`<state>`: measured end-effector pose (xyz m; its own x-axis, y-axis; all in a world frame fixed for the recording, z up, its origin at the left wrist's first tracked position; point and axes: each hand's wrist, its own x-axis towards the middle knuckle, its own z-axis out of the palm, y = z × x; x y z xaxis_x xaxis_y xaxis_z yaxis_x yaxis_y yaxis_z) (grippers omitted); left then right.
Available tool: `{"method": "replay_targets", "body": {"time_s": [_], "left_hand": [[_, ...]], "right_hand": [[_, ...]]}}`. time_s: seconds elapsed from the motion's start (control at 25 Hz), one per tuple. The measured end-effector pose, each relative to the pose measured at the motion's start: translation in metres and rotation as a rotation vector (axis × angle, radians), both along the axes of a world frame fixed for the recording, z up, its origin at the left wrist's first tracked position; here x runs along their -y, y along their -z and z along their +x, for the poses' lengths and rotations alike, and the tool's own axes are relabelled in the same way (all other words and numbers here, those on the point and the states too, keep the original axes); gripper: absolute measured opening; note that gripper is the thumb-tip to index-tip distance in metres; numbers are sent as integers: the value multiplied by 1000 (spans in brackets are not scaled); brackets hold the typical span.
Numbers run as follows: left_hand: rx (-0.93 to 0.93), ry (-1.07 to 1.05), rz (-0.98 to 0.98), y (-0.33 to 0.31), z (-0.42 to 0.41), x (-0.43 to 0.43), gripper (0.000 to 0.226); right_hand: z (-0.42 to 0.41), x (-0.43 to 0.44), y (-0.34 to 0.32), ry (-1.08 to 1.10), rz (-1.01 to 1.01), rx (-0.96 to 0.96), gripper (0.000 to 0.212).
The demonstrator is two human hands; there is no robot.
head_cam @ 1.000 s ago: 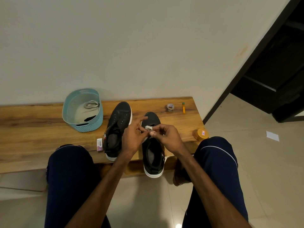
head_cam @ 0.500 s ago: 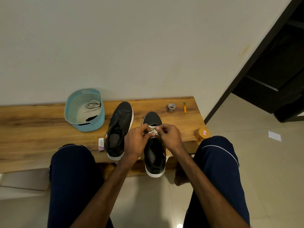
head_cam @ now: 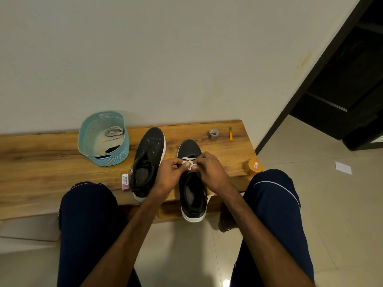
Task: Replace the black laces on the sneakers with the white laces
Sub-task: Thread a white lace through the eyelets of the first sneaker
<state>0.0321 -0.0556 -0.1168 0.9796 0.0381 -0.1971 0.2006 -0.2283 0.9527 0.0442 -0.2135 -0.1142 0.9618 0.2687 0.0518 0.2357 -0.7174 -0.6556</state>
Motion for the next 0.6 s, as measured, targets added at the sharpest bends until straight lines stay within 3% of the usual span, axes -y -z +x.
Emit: {"method": "replay_targets", "body": {"time_s": [0.16, 0.32, 0.44, 0.6], "left_hand": [[-129, -56, -114, -4, -2, 4, 18], [-291, -110, -294, -12, -6, 4, 19], [-333, -124, -311, -16, -7, 4, 17], [-377, -142, -312, -14, -5, 0, 12]], "right_hand": [[-5, 0, -5, 95, -8, 101, 20], [-10, 0, -9, -64, -105, 179, 31], [-12, 1, -10, -67, -231, 365, 24], [-13, 1, -9, -56, -294, 448, 29]]}}
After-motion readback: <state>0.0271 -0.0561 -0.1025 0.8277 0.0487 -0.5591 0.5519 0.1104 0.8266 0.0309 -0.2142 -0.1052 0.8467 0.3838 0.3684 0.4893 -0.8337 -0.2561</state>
